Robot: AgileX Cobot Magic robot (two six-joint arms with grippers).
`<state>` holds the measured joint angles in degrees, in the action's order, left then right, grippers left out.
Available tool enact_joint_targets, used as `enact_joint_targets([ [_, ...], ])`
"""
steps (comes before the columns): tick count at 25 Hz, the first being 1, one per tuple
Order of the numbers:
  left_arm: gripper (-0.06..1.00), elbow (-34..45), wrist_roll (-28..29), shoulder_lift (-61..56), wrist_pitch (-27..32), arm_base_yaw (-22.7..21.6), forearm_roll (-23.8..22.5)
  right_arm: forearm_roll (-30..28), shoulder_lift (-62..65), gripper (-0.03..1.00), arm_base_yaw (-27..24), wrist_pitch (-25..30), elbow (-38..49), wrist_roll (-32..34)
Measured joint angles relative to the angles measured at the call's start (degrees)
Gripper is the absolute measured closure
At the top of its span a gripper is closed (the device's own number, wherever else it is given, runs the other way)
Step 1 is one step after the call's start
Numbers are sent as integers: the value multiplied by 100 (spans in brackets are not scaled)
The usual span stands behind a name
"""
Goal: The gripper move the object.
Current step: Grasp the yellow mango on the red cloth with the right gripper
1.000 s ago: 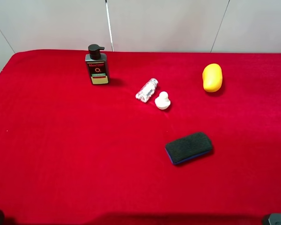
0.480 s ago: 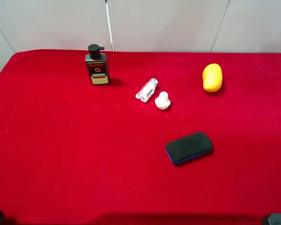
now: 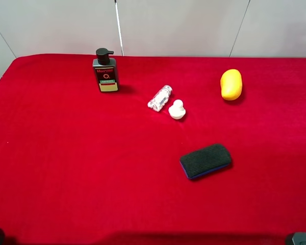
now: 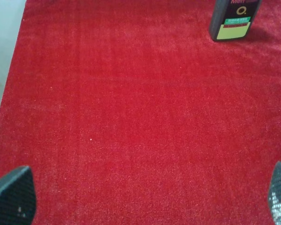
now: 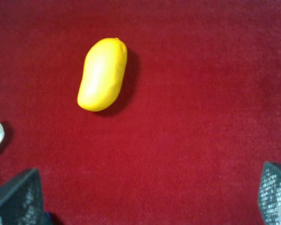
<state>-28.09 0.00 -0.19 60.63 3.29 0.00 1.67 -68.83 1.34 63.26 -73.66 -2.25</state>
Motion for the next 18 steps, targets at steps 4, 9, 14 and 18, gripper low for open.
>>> enact_joint_targets([
  [4, -5, 0, 0, 0, 0, 0, 0, 0, -500, 27, 284, 131, -358, -19],
  [9, -5, 0, 0, 0, 0, 0, 0, 21, -1223, 27, 563, 389, -805, -8],
  [14, -5, 0, 0, 0, 0, 0, 0, 210, -1902, 27, 597, 539, -1156, 129],
  [18, -5, 0, 0, 0, 0, 0, 0, 411, -2413, 27, 597, 594, -1462, 177],
])
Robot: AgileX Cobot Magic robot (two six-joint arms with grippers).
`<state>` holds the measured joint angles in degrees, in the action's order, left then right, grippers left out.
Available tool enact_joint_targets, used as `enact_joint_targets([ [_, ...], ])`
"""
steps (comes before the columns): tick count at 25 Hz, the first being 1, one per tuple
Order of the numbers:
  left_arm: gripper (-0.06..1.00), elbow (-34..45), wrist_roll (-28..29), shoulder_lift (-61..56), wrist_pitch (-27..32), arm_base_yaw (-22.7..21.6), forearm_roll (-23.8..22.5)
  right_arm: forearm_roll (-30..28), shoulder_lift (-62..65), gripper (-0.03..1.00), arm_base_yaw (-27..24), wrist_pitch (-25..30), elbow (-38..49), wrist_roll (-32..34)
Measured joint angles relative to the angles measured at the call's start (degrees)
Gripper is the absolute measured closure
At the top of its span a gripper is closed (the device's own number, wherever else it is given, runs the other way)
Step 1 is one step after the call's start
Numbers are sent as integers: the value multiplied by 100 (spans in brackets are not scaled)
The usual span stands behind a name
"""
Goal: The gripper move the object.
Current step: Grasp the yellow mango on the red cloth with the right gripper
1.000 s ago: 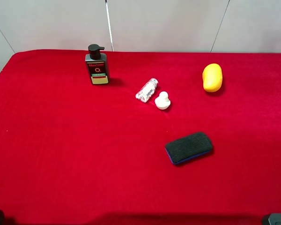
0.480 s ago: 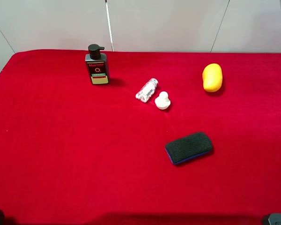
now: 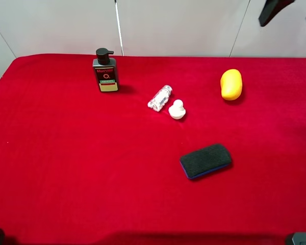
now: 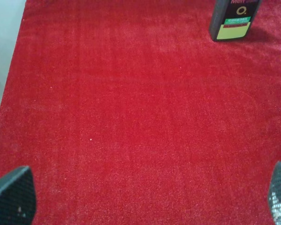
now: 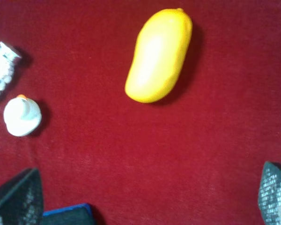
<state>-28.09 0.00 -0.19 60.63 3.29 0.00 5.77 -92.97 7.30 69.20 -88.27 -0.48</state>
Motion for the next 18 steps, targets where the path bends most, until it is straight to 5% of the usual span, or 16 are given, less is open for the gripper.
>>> enact_joint_targets([
  [18, -5, 0, 0, 0, 0, 0, 0, 168, -1928, 27, 0, -116, -629, 0],
])
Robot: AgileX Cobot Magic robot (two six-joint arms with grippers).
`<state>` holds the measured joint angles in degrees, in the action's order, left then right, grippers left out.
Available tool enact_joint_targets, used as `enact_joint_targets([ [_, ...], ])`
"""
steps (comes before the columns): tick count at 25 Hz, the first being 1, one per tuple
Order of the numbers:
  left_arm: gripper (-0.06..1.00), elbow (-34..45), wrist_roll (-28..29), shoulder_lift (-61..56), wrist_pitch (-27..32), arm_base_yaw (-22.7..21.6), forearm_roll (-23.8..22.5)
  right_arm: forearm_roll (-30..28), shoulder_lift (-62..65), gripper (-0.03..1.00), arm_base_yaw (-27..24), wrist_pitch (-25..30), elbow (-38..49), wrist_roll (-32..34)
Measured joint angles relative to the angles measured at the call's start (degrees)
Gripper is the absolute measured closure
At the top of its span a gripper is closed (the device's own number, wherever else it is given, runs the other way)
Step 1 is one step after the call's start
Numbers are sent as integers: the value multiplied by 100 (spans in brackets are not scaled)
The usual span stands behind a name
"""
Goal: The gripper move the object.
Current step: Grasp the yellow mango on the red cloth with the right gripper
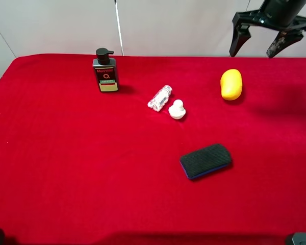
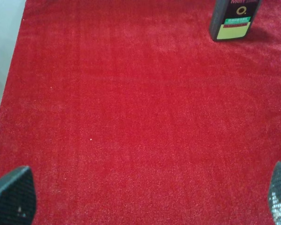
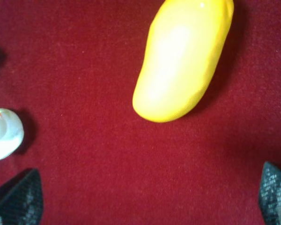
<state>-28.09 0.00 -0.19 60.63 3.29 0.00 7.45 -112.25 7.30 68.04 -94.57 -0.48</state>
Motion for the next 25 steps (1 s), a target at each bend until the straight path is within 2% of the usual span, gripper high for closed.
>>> enact_joint_targets([
  [12, -5, 0, 0, 0, 0, 0, 0, 14, -1033, 27, 0, -114, -773, 0],
  [20, -5, 0, 0, 0, 0, 0, 0, -6, -1464, 27, 0, -253, -865, 0],
  [25, -5, 0, 0, 0, 0, 0, 0, -247, -1632, 27, 0, -409, -895, 0],
])
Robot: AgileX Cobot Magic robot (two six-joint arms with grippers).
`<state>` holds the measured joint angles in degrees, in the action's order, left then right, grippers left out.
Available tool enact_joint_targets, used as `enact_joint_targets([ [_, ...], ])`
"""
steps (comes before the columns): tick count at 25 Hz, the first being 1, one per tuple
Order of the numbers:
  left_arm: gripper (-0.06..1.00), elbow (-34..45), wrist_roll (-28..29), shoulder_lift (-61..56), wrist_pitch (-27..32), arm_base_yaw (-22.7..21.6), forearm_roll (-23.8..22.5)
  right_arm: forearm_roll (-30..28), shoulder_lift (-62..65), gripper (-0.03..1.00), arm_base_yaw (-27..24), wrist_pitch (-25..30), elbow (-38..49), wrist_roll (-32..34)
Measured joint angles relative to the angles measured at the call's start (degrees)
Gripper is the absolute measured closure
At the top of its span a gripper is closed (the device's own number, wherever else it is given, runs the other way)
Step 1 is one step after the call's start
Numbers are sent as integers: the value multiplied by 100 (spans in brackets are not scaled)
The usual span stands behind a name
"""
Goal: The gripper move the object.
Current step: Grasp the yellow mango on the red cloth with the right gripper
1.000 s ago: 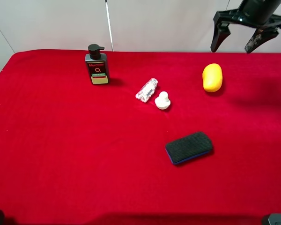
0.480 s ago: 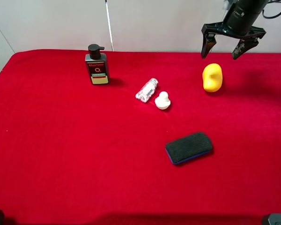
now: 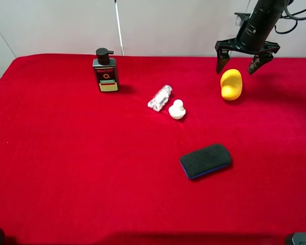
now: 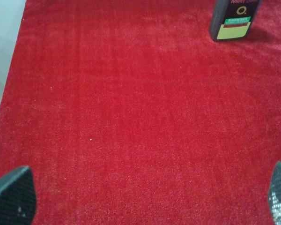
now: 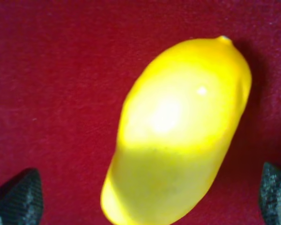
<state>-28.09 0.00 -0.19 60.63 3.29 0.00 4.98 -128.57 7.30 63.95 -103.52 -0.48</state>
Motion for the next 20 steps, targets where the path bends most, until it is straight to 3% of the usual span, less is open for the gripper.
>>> enact_joint_targets([
  [20, -5, 0, 0, 0, 0, 0, 0, -414, -765, 27, 0, -265, -2, 86],
])
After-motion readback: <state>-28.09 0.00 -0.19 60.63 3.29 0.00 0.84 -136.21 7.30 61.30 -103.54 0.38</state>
